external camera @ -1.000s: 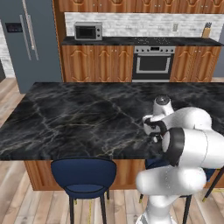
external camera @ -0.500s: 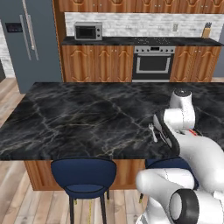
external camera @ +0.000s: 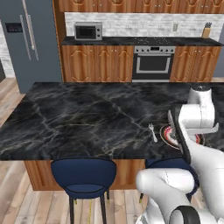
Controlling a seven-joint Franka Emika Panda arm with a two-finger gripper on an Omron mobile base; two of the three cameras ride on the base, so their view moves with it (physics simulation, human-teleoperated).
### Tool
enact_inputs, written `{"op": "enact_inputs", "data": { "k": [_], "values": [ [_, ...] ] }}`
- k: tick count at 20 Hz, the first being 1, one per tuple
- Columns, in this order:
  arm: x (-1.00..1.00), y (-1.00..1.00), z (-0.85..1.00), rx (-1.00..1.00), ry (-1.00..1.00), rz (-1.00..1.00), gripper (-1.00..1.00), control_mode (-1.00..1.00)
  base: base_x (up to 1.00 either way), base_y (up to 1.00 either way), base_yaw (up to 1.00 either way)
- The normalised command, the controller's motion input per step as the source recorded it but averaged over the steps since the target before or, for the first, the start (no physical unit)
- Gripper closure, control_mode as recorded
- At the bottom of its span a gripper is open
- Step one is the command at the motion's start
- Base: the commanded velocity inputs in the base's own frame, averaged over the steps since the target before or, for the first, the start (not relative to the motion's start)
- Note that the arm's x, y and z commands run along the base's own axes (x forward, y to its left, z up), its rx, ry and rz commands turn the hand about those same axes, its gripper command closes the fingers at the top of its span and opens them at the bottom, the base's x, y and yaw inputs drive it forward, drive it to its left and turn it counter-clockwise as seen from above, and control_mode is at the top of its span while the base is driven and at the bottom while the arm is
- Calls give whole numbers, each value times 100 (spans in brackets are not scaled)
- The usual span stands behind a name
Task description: Take the fork and place it on the left side of the plate. Then take the spoon and place it on the right side of the plate. Make sure they're directly next to the plate.
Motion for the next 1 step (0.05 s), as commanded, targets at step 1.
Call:
{"op": "enact_inputs", "data": {
  "k": [1],
  "values": [
    [-34, -23, 3, 0, 0, 0, -100, -100, 0, 0, 0]
  ]
}}
